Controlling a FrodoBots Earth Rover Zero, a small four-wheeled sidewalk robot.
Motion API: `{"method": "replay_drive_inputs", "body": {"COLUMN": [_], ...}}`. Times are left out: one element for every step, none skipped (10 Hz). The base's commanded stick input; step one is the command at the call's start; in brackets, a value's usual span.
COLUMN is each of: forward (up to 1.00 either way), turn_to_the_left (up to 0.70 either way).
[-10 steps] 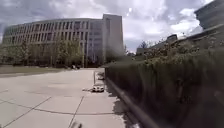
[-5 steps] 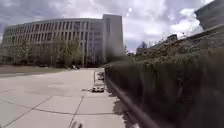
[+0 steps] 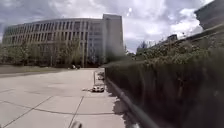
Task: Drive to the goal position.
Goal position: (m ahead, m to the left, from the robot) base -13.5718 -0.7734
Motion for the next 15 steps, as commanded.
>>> {"method": "replay_drive_inputs", "body": {"forward": [0.06,0.05,0.06,0.06,0.06,0.06,0.06,0.05,0.06,0.06,0.06,0.06,0.05,0.06,0.05], "turn_to_the_left": [0.0,0.0,0.0,0.0,0.0,0.0,0.0,0.0,0.0,0.0,0.0,0.0,0.0,0.0,0.0]}}
